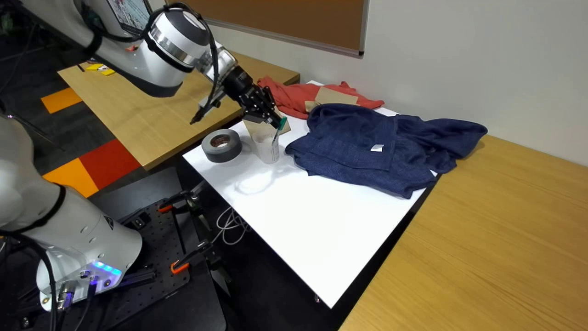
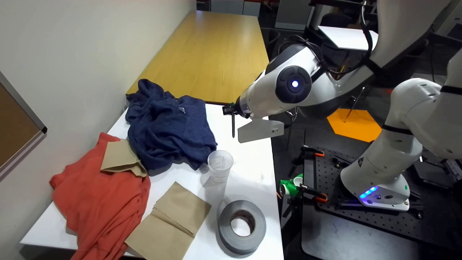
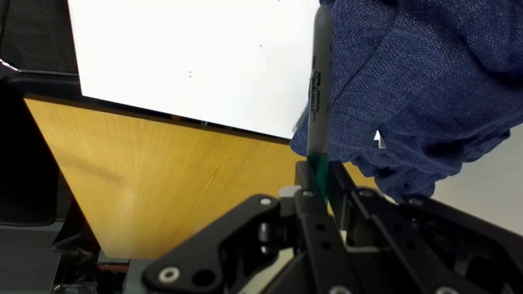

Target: Pick up the pen and place it in the clear cup. Remove the pen from the cup and move the cup to the right.

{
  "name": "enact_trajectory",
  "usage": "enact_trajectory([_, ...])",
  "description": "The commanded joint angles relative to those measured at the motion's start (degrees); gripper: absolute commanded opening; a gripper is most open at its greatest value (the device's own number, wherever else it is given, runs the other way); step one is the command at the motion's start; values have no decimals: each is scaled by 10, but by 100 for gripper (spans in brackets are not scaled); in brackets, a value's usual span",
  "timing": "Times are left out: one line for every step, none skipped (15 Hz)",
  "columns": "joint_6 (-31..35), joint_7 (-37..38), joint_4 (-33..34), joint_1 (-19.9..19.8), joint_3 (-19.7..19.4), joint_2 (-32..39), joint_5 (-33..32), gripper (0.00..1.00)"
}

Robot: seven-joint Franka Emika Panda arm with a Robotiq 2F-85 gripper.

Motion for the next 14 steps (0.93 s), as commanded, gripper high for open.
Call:
enact_trajectory([76,-52,-1,-32,-25,24,8,3])
enact_trajectory([97,-66,1,-39,-31,36,12,3])
enact_trajectory([114,-79,3,-45,-36,49,18,3])
enact_trajectory([133,-89,4,-47,-45,62,19,3])
enact_trajectory([147,-100,7,-51,-48,77,25,3])
enact_trajectory([160,-111,9,-54,-51,90,32,3])
enact_trajectory([170,-121,12,-57,-53,106,40,3])
enact_trajectory([180,-133,14,-60,-53,119,49,3])
enact_trajectory([188,-145,17,-62,-53,133,60,3])
enact_trajectory([195,-158,20,-65,-51,146,73,3])
enact_trajectory([201,-171,22,-68,-49,156,86,3])
enact_trajectory([203,-184,25,-70,-48,165,98,3])
enact_trajectory([204,-195,26,-71,-46,171,111,3])
enact_trajectory([203,-206,28,-72,-45,175,125,39])
